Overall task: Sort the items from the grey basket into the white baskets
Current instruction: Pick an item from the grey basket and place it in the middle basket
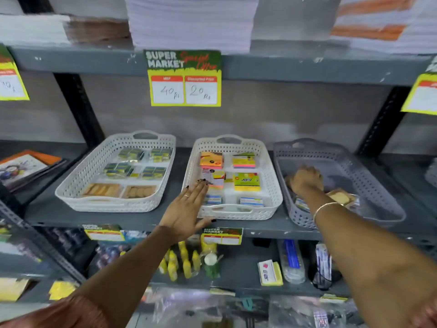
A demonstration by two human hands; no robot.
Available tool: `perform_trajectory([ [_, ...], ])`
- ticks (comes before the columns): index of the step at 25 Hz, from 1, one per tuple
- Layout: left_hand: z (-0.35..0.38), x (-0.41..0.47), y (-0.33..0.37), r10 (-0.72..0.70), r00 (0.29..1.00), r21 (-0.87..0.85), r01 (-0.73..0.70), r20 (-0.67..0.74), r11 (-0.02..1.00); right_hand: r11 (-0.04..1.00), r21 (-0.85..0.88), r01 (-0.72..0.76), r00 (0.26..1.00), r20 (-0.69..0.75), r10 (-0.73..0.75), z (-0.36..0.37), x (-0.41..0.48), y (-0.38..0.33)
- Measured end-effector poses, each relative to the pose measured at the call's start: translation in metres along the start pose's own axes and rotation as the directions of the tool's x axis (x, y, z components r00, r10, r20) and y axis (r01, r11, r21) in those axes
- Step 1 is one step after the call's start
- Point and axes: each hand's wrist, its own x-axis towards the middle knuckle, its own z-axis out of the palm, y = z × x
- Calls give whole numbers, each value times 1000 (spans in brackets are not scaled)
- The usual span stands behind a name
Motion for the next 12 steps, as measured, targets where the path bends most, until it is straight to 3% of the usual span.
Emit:
perform_trajectory([
  [4,3,3,5,-47,998,1,47,-40,999,986,-49,-158,982,94,162,14,19,4],
  [12,6,7,1,-32,999,-37,30,-37,999,975,-44,-219,975,37,221,20,34,4],
])
